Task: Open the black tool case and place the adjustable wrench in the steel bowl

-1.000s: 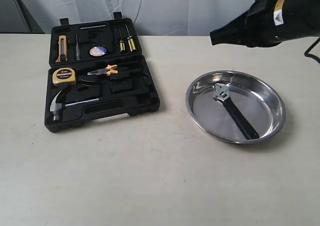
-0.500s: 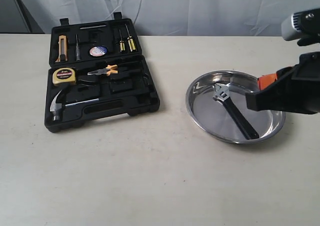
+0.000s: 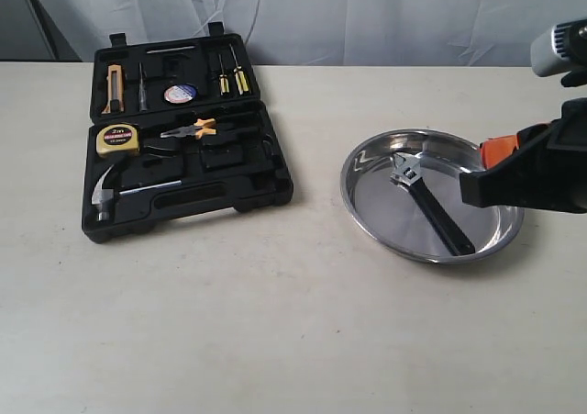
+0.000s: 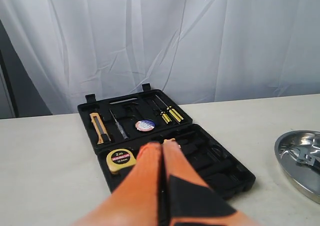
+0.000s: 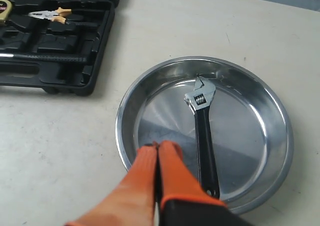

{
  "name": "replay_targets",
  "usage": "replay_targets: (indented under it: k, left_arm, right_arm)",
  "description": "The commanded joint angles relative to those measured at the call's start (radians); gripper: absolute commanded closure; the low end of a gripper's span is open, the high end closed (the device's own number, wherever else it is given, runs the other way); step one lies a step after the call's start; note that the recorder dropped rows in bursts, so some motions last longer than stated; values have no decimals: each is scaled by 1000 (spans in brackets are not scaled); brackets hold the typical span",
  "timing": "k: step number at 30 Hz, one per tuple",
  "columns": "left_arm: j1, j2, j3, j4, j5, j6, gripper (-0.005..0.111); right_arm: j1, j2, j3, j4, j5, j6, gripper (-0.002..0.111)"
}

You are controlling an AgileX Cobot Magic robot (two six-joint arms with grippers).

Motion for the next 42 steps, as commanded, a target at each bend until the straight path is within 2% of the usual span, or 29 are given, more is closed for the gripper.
replay_targets:
  k: [1,6,10,14,18,27,42]
  left_arm:
    - [-4,-7,4,2,-2,-4,107]
    - [-4,-7,27,7,-4,-4,107]
    - [-4,-7,77,101,-94,-6,107]
    - [-4,-32,168,117,-159,-22,107]
    - [-4,-93,279,184,-203,-146,107]
    - [-4,-189,386,238,-211,-275,107]
    - [-4,-193,491,240,-211,-368,107]
  right_arm:
    - [-3,-5,3,2,-7,-4,109]
    - [-3,-5,3,2,-11,-4,109]
    - [-3,-5,3,2,-11,-4,109]
    - [-3,-5,3,2,-11,-4,109]
    - [-3,-5,3,2,-11,-4,109]
    - [-3,-5,3,2,-11,-4,109]
    - [-3,-5,3,2,-11,-4,109]
